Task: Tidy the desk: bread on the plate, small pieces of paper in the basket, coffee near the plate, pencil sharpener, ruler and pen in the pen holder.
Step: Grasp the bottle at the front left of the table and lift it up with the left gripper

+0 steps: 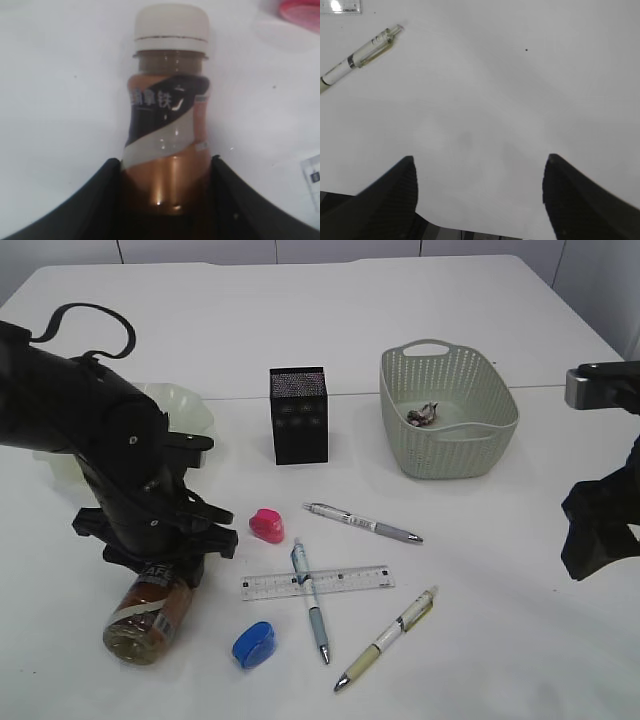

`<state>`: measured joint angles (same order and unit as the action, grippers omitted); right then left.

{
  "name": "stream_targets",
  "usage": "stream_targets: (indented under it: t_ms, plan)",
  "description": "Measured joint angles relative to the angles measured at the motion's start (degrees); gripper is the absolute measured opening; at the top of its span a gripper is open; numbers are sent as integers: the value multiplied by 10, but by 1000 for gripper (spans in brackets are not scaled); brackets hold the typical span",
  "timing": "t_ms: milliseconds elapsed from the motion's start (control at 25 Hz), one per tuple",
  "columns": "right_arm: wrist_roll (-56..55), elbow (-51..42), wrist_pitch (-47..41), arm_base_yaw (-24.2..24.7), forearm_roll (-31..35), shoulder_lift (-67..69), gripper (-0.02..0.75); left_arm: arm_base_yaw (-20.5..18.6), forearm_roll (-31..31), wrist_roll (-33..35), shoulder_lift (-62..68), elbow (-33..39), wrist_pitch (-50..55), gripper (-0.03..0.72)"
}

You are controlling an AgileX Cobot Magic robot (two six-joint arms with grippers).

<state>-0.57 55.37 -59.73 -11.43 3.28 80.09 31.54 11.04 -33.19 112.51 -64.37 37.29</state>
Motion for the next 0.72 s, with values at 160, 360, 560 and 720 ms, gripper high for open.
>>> stream_targets:
  t_ms: [160, 360, 560, 720]
  plan:
    - [0, 0, 0, 0, 0, 0, 569, 0, 13, 97, -6, 0, 26, 386]
    - [0, 0, 0, 0, -1, 0, 569, -1, 13, 182, -64, 6, 13, 385]
    - [0, 0, 0, 0, -1, 0, 569, -16, 14, 235, -164, 75, -72, 384]
    - [-7, 0, 0, 0, -1, 0, 569, -56, 14, 249, -257, 178, -154, 384]
